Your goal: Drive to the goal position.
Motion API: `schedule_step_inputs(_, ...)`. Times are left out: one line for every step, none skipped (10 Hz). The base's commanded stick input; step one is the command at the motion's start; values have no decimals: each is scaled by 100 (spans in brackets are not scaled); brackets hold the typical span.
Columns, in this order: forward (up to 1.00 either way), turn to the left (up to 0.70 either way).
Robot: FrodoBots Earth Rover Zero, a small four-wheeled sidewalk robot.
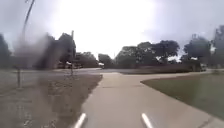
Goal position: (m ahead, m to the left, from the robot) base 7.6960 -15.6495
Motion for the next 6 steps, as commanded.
schedule_step_inputs(70,0)
schedule_step_inputs(70,0)
schedule_step_inputs(70,0)
schedule_step_inputs(70,-10)
schedule_step_inputs(70,-23)
schedule_step_inputs(70,-26)
